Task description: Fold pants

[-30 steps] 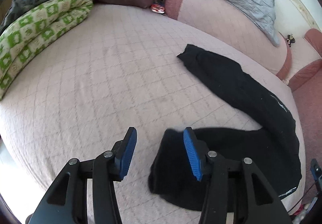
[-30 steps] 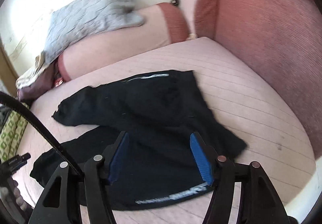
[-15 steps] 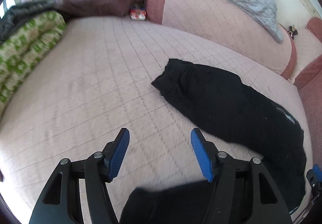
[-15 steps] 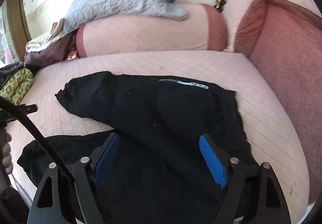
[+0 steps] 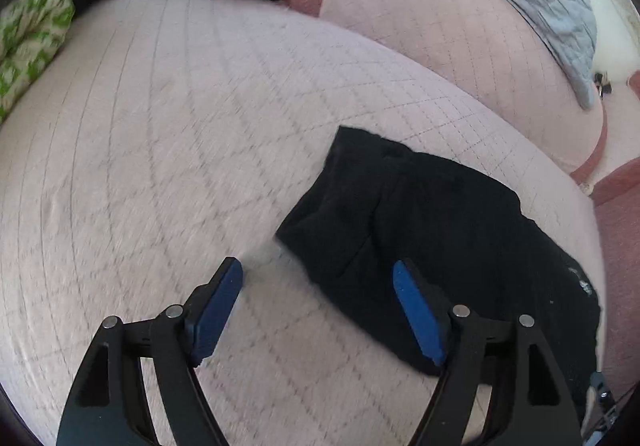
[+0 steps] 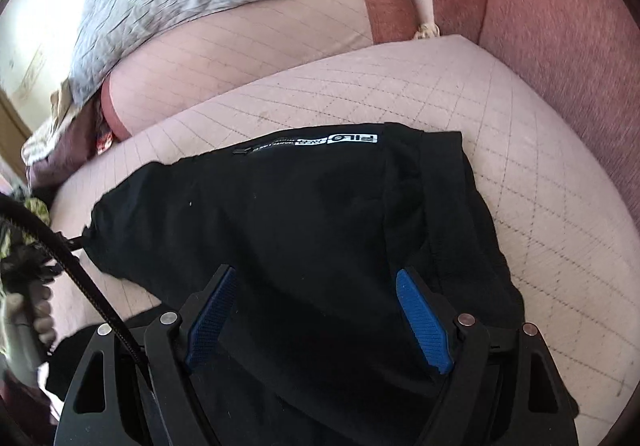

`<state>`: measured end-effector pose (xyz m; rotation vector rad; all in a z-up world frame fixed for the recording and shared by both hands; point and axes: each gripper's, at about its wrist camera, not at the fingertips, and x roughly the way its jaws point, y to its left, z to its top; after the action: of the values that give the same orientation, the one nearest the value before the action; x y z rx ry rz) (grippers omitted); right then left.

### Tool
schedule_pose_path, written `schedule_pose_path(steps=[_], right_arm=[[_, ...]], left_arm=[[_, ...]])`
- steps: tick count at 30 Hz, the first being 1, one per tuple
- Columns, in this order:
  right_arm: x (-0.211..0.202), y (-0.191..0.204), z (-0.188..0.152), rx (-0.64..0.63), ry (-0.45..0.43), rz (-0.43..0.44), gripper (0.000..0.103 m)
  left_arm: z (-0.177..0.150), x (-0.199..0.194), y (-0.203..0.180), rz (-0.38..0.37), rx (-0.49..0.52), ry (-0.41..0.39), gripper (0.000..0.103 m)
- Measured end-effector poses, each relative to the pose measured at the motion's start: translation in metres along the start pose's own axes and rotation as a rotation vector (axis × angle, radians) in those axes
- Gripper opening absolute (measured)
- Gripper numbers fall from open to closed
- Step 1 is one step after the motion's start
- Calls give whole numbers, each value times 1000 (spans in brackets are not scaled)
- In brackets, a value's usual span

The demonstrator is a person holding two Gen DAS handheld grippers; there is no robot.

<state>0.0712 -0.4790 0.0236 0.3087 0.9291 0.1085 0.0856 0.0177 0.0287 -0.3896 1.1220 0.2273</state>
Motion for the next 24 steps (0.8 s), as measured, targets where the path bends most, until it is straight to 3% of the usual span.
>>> schedule_pose_path(steps=[1, 2, 4, 8, 10, 11, 14, 16, 18, 20, 22, 24], right_arm=[[1, -1, 0, 1, 1, -2, 86], [2, -1, 0, 0, 0, -9, 86], [3, -2, 0, 1, -4, -18, 86], [5, -10, 4, 19, -8, -28, 86], [3, -15, 6, 36, -13, -23, 86], [2, -17, 7, 45, -16, -22, 86], [-2, -26, 10, 78, -24, -14, 86], [-8, -31, 13, 90, -39, 3, 86], [-15, -27, 22, 53, -47, 30, 86], [-18, -23, 37, 1, -48, 71, 86], [-10, -13, 57, -91, -20, 102, 86], [12, -2, 81, -201, 24, 88, 86]], left_arm=[[4, 3, -9, -1, 21, -10, 38], [7, 9, -17, 5, 29, -8, 18], [11, 12, -28, 10, 9, 7, 16], [17, 7, -44, 58, -40, 13, 17], [21, 9, -42, 72, -80, 37, 32], [24, 10, -42, 81, -86, 43, 33], [34, 7, -47, 70, -75, 3, 33], [44, 2, -53, 43, -76, -51, 38], [61, 0, -61, 23, -74, -89, 50], [81, 7, -67, -6, -69, -96, 54], [101, 25, -78, -26, -69, -85, 64], [119, 44, -80, -37, -53, -80, 66]])
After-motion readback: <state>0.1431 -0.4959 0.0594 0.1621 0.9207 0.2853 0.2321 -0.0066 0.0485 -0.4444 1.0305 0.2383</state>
